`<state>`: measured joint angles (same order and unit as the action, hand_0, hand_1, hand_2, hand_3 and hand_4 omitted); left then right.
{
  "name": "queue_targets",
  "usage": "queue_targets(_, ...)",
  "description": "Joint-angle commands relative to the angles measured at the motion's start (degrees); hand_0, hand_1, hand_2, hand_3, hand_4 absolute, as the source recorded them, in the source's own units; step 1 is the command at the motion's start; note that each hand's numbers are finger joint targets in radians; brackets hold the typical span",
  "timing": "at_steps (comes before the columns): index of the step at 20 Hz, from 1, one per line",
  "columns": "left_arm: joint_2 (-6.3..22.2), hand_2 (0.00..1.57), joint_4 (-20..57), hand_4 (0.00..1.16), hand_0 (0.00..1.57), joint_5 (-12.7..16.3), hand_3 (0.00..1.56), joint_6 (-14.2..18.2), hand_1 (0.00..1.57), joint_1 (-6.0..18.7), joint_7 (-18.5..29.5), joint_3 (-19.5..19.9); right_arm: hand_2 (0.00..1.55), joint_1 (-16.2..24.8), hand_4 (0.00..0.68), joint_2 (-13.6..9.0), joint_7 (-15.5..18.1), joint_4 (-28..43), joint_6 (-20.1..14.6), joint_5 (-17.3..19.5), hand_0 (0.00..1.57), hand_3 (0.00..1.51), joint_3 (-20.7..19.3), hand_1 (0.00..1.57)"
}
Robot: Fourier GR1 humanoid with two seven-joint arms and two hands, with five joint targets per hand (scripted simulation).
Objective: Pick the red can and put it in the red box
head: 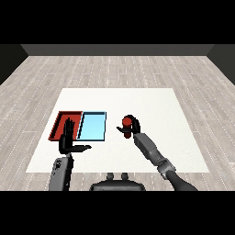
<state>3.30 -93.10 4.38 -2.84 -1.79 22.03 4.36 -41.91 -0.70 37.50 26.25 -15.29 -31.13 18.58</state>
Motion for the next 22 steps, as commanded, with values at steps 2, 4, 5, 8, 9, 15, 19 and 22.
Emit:
queue_targets(2, -1.4, 0.00, -0.7, 0.00, 0.00, -1.0, 0.00, 1.1, 0.00, 0.4, -1.0, -1.6, 1.45, -0.6, 0.661, 0.7, -1.5, 4.8, -3.2, 1.8, 1.46, 1.41, -0.4, 1.46)
queue_targets(4, -2.4, 0.00, 1.2, 0.00, 0.00, -2.5, 0.00, 0.9, 0.00, -1.1, 1.0, -3.5, 1.44, 4.0, 0.653, -0.5, -3.8, 12.5, -4.8, 3.9, 1.44, 1.41, 0.7, 1.44)
queue_targets(5, -1.2, 0.00, -0.8, 0.00, 0.00, -1.3, 0.00, 0.6, 0.00, -0.6, -2.0, -2.3, 1.45, 2.8, 0.658, 0.0, -2.9, 12.5, -4.5, 4.1, 1.44, 1.41, -0.2, 1.44)
queue_targets(8, -1.8, 0.00, -0.6, 0.00, 0.00, -5.8, 0.00, 2.0, 0.00, -2.4, -0.3, -5.2, 1.44, 5.6, 0.649, -1.7, -6.0, 19.6, -5.2, 5.6, 1.43, 1.41, 1.9, 1.43)
queue_targets(9, -1.0, 0.00, 2.5, 0.00, 0.00, -3.7, 0.00, -1.0, 0.00, -1.8, 2.1, -4.4, 1.44, 6.1, 0.649, -2.3, -6.5, 22.4, -5.6, 5.3, 1.45, 1.41, 1.2, 1.45)
queue_targets(15, -3.3, 0.00, 5.7, 0.00, 0.00, -3.6, 0.00, 6.0, 0.00, 6.6, -3.7, -13.3, 1.44, 5.7, 0.653, -0.7, -10.4, 26.3, -8.8, 8.0, 1.43, 1.42, 0.3, 1.43)
queue_targets(19, -3.3, 0.00, 3.6, 0.00, 0.00, -3.4, 0.00, 5.2, 0.00, 6.8, -7.4, -13.3, 1.45, 8.6, 0.658, 0.0, -10.6, 30.6, -6.5, 10.9, 1.44, 1.43, -0.6, 1.44)
queue_targets(22, -3.3, 0.00, 6.0, 0.00, 0.00, -2.7, 0.00, 6.3, 0.00, 8.1, -7.2, -14.8, 1.45, 13.3, 0.658, -1.5, -12.8, 36.6, -5.3, 12.6, 1.44, 1.43, -0.7, 1.44)
